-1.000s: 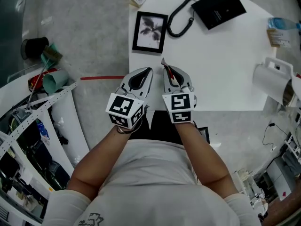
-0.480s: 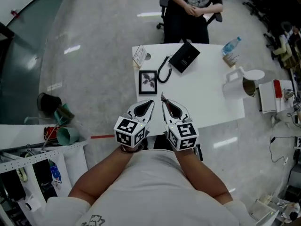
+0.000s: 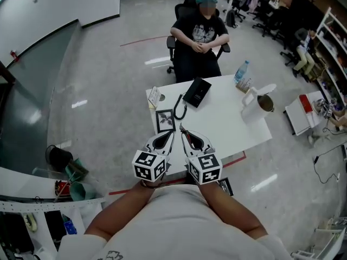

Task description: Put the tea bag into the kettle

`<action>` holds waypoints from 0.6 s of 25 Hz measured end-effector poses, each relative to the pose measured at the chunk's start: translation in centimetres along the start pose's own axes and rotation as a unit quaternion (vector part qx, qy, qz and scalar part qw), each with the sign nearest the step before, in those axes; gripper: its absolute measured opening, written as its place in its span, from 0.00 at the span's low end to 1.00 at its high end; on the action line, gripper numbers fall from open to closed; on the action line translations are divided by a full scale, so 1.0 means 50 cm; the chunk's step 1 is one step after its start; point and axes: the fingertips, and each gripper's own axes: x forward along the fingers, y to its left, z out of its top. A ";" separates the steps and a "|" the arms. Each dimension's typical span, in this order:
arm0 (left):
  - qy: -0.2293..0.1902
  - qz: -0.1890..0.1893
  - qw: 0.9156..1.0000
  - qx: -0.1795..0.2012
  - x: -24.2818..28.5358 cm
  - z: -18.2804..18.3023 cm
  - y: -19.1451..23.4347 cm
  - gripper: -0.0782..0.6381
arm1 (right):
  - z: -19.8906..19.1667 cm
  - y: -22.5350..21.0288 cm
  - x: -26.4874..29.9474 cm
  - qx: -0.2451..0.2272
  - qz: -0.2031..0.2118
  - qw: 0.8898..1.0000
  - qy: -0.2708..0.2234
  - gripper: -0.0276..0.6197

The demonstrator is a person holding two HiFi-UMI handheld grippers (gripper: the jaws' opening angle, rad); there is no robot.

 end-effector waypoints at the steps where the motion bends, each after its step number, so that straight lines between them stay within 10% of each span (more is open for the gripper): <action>1: -0.001 -0.004 1.000 0.001 -0.003 0.000 -0.007 0.12 | 0.001 0.001 -0.008 0.000 -0.004 1.000 -0.002 0.09; 15: 0.027 -0.116 0.993 0.012 0.075 -0.062 -0.213 0.12 | -0.054 -0.108 -0.190 0.023 -0.099 0.995 0.004 0.09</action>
